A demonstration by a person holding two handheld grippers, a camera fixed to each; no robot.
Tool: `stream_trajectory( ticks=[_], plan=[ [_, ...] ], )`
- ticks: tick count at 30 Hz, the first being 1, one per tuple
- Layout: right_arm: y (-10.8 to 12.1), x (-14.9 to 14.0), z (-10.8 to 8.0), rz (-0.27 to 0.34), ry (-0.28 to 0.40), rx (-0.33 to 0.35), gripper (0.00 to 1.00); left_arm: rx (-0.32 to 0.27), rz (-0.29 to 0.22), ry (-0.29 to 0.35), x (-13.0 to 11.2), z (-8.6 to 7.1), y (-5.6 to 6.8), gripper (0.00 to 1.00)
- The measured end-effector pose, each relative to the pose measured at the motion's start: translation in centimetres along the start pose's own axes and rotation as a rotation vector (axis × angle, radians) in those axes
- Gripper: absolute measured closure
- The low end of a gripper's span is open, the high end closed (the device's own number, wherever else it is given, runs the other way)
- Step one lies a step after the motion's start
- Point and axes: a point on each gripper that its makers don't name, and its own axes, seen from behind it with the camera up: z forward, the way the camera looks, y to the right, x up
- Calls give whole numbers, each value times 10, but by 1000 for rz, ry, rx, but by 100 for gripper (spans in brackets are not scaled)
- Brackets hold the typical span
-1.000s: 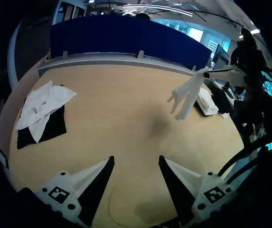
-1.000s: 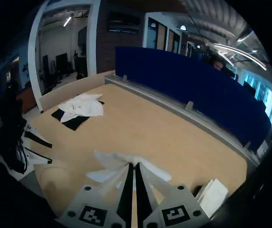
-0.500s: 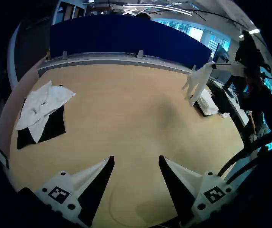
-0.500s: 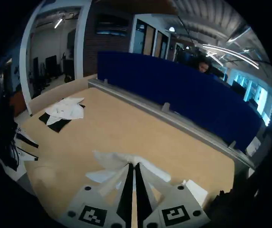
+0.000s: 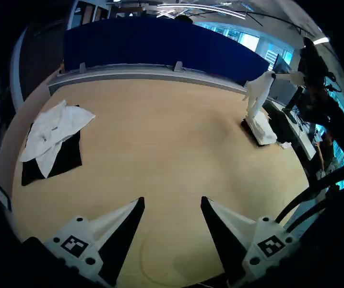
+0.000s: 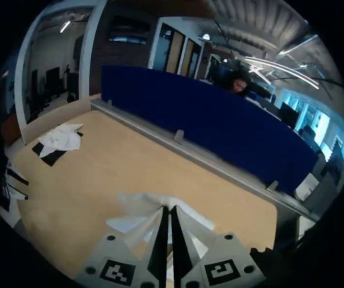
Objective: Fold towel
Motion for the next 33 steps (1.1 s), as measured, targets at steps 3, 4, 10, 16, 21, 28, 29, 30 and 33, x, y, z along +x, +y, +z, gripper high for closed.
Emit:
stream_trajectory(
  ticks=[3,4,10,16,21,28,29,30,33],
  plan=[
    [17,4,3,8,2,-14,97,3,1,-1,1,1,1,13],
    [23,6,5,11,3,-19,97,4,1,-1,2,1,1,13],
    [59,15,12,23,5,-53,97,11,0,-3,3,4,2,13],
    [87,15,21,36,-7,-79,97,17,-4,-6,3,6,3,13],
    [99,8,28,46,-23,-87,97,19,-5,-12,2,7,4,13],
    [108,-3,34,54,-38,-93,97,20,2,-15,5,8,6,14],
    [108,-4,34,56,-39,-93,97,20,4,-16,5,8,7,13],
    [109,-5,34,57,-39,-94,97,20,5,-16,5,8,8,13],
    [111,-5,35,61,-37,-94,97,19,9,-17,6,8,9,14]
  ],
)
